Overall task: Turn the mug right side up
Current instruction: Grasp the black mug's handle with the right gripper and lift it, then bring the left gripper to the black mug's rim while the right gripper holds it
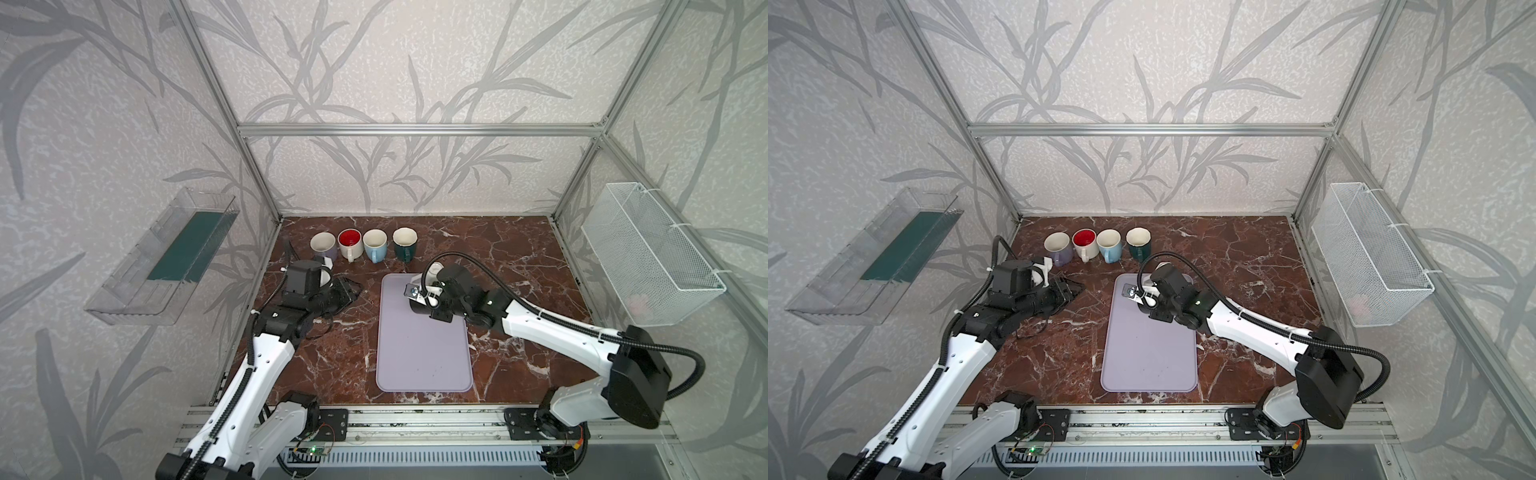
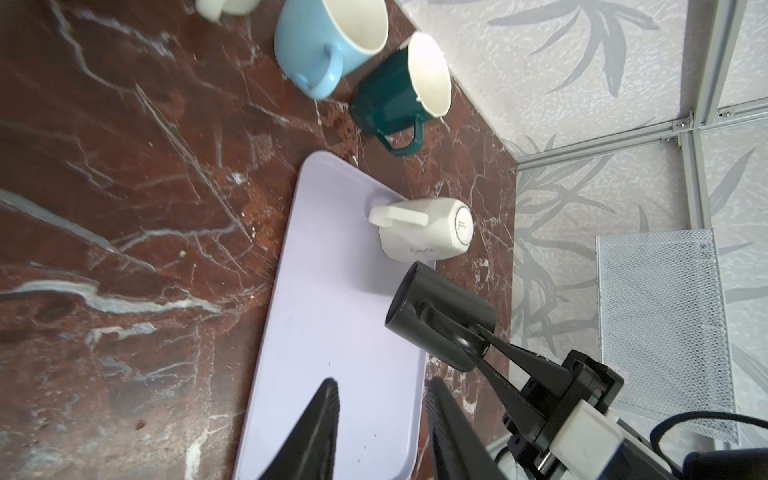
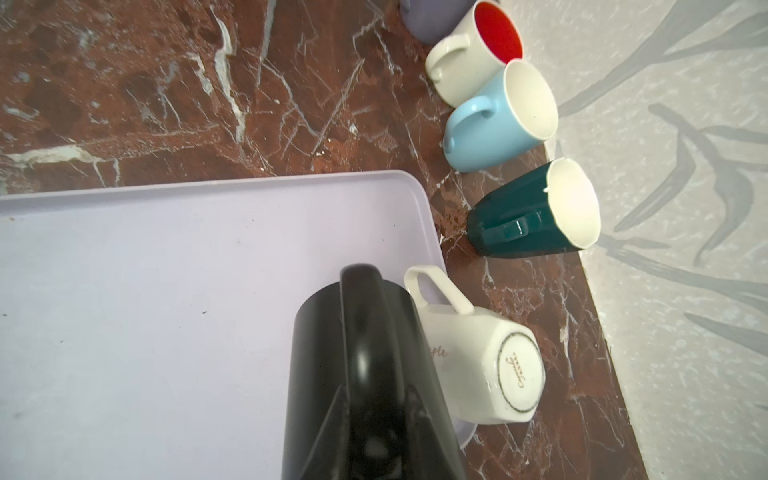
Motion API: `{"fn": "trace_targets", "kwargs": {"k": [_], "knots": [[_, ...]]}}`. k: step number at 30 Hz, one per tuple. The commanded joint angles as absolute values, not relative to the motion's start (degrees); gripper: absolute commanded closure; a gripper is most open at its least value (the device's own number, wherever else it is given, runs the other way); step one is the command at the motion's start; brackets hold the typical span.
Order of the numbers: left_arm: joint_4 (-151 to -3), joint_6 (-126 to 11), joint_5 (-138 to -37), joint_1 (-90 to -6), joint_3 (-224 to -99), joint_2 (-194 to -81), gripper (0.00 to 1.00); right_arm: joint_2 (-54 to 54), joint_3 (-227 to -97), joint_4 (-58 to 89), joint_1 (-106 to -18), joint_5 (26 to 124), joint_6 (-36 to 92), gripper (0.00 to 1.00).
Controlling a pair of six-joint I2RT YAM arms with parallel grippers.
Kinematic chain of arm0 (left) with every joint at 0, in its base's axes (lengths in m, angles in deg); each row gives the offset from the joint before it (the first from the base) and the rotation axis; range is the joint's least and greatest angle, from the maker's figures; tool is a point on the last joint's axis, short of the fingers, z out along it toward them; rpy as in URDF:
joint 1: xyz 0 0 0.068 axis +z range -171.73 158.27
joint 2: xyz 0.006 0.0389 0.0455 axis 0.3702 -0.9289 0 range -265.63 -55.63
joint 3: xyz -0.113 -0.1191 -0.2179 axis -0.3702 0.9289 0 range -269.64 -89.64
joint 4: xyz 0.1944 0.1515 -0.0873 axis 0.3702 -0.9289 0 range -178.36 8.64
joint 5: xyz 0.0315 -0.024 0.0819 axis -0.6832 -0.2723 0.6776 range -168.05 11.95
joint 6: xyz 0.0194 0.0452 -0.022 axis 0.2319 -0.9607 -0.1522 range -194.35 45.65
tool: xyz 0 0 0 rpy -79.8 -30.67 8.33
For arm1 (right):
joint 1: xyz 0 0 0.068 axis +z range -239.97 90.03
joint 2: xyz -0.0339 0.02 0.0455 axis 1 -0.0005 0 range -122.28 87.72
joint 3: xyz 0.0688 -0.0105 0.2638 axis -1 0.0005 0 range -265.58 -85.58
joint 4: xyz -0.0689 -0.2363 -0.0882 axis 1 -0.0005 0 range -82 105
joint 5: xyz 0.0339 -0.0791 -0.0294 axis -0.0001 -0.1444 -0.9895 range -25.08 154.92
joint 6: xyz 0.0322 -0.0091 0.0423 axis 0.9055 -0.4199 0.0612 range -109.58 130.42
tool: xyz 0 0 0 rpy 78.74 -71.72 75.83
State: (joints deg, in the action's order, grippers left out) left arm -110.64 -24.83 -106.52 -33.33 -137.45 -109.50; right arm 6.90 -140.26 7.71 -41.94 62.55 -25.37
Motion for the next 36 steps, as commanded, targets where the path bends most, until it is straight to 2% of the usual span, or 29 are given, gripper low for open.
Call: {"fn": "trace_targets", "kwargs": {"k": [1, 6, 14, 19, 24, 30, 36], "knots": [[-106.4, -17.4, -113.1, -34.3, -135.8, -110.4, 0.61, 11.3, -133.6, 32.7, -42.1, 65.4, -27.2, 1.00], [-104.1, -12.3, -116.3, -36.5, -135.5, -112.2, 0.61, 11.3, -126.8, 48.4, -41.7, 64.3, -29.8, 1.00], [-97.7, -4.4, -121.5, -39.3, -134.9, -116.1, 0.61, 9.2, -124.4, 58.8, -41.0, 66.1, -33.8, 1.00], [-95.4, -1.3, -123.0, -39.7, -135.7, -117.8, 0.61, 9.5, -122.5, 63.8, -40.3, 68.0, -34.8, 1.00], [-84.3, 8.0, -124.6, -39.7, -133.0, -117.9, 0.61, 9.8, -121.3, 66.6, -39.2, 68.0, -36.2, 1.00], [-78.9, 12.9, -126.7, -39.7, -130.7, -118.6, 0.59, 9.9, -120.9, 68.0, -38.0, 67.4, -36.7, 1.00], [-78.1, 14.8, -127.4, -39.7, -129.6, -118.4, 0.58, 9.7, -120.9, 69.4, -37.4, 67.2, -37.8, 1.00]]}}
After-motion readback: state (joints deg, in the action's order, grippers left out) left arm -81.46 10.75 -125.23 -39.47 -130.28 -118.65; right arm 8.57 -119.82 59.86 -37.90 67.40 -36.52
